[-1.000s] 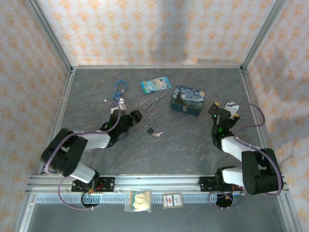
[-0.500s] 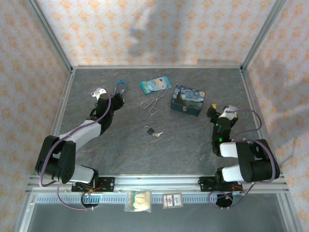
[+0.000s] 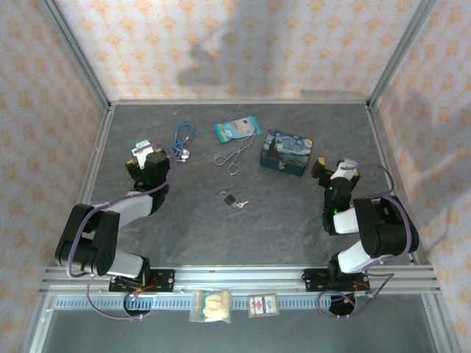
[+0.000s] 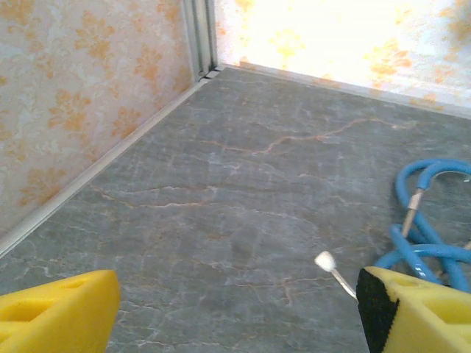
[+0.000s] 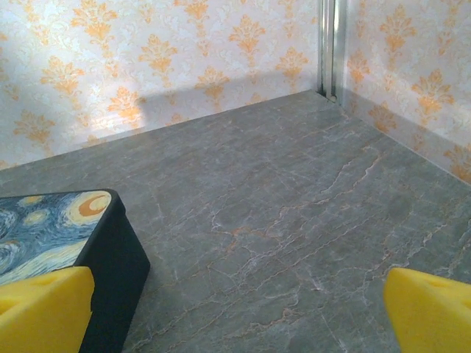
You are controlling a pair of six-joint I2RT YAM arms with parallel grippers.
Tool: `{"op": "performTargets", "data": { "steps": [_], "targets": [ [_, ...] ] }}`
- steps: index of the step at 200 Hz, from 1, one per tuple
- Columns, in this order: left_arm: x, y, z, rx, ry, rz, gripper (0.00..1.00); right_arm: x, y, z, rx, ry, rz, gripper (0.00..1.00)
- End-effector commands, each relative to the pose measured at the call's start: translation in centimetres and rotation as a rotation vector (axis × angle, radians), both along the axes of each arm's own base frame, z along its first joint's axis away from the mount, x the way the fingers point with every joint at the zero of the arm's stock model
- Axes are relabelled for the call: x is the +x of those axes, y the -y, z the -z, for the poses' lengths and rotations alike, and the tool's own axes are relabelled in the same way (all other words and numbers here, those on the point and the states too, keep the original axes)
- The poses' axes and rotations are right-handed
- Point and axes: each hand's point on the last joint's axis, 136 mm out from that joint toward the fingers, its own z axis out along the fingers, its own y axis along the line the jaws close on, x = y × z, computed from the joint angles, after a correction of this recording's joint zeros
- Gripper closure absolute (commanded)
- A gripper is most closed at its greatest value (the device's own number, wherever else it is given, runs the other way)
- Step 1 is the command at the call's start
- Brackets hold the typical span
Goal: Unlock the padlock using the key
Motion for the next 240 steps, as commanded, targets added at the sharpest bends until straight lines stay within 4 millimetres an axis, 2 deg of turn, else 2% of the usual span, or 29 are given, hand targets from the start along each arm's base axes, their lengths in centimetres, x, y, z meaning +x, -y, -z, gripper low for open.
{"op": "performTargets", "data": {
  "steps": [1, 15, 29, 62, 77, 86, 106, 113, 145, 150, 164, 240],
  "targets": [
    [-0.4, -1.5, 0.6, 0.055, 0.030, -0.054, 0.15, 0.4, -0.1, -1.0, -0.005, 0.029, -0.010, 0.00],
    [-0.3, -1.3, 0.3, 0.063, 0.065, -0.024, 0.14, 0.4, -0.1, -1.0, -0.005, 0.028, -0.010, 0.00],
    [-0.4, -0.9, -1.0, 0.093, 0.143, 0.034, 0.14, 0.4, -0.1, -1.0, -0.005, 0.028, -0.010, 0.00],
    [-2.5, -0.7, -1.2, 0.045, 0.290, 0.141, 0.14, 0.4, -0.1, -1.0, -0.004, 0.028, -0.011, 0.00],
    [-3.1, -0.3, -0.4, 0.038, 0.297, 0.183, 0.14, 0.4, -0.1, -1.0, -0.004, 0.029, -0.010, 0.00],
    [-3.5, -0.2, -1.5, 0.063, 0.368, 0.189, 0.14, 0.4, -0.1, -0.9, -0.004, 0.027, -0.010, 0.00],
    [-3.0, -0.1, -0.4, 0.038, 0.294, 0.197, 0.13, 0.4, -0.1, -1.0, -0.005, 0.028, -0.010, 0.00],
    [-2.7, 0.0, -0.7, 0.054, 0.310, 0.201, 0.13, 0.4, -0.1, -0.9, -0.004, 0.028, -0.010, 0.00],
    [-2.6, -0.1, -0.3, 0.052, 0.287, 0.196, 0.01, 0.4, -0.1, -1.0, -0.004, 0.028, -0.010, 0.00],
    [-2.6, -0.1, -0.9, 0.056, 0.315, 0.195, 0.01, 0.4, -0.1, -0.9, -0.004, 0.027, -0.011, 0.00],
    [-2.4, -0.1, -0.3, 0.044, 0.284, 0.193, 0.01, 0.4, -0.1, -0.9, -0.005, 0.026, -0.010, 0.00],
    [-2.6, -0.3, -0.4, 0.048, 0.295, 0.181, 0.01, 0.4, 0.0, -1.0, -0.005, 0.028, -0.009, 0.00]
  ]
}}
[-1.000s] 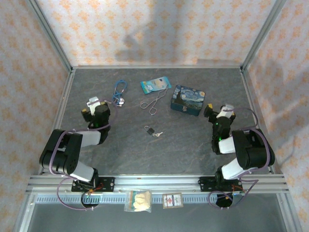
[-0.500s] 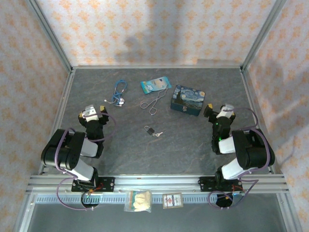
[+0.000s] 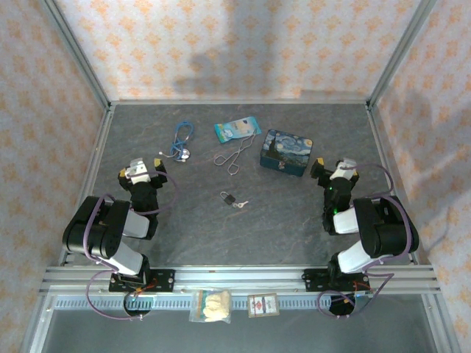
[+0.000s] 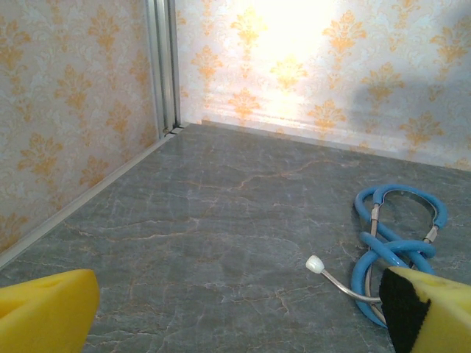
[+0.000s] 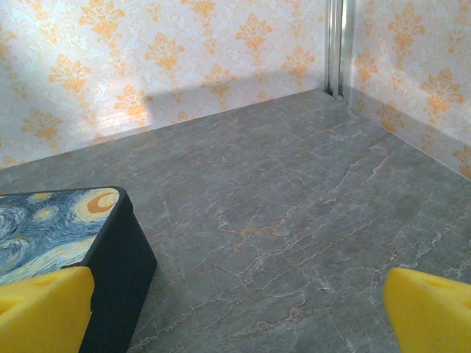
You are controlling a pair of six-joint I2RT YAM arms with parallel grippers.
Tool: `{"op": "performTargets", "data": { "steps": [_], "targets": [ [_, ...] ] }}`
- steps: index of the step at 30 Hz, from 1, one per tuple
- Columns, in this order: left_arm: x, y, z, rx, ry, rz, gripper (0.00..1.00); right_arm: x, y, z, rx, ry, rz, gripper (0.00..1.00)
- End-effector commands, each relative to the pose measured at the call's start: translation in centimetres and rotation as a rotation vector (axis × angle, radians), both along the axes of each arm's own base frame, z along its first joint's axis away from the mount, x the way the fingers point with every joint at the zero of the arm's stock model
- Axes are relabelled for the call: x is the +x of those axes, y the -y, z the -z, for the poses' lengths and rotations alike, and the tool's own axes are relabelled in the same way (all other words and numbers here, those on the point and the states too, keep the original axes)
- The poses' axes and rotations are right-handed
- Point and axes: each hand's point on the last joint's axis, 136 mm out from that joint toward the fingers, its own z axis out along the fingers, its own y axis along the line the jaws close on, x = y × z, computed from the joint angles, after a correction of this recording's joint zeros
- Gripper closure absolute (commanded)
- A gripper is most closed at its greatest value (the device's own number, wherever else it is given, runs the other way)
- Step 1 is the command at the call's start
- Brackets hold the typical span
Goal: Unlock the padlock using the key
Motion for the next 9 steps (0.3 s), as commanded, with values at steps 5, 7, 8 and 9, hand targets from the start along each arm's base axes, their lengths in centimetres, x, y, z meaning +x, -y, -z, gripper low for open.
{"op": "performTargets", "data": {
  "steps": [5, 7, 8, 9],
  "targets": [
    [0.33, -0.13, -1.01, -0.003, 0.040, -0.003, 0.01, 0.42, 0.08, -0.88, -0.006, 0.024, -0.001, 0.00],
    [0.33, -0.13, -0.99, -0.003, 0.040, -0.003, 0.01, 0.44, 0.09, -0.95, -0.006, 0.026, -0.001, 0.00],
    [0.38, -0.12, -1.04, -0.004, 0.041, -0.003, 0.01, 0.41, 0.05, -0.95, -0.005, 0.027, -0.002, 0.00],
    [0.37, -0.12, -1.01, -0.004, 0.040, -0.003, 0.01, 0.36, 0.11, -0.96, -0.006, 0.028, 0.000, 0.00]
  ]
}}
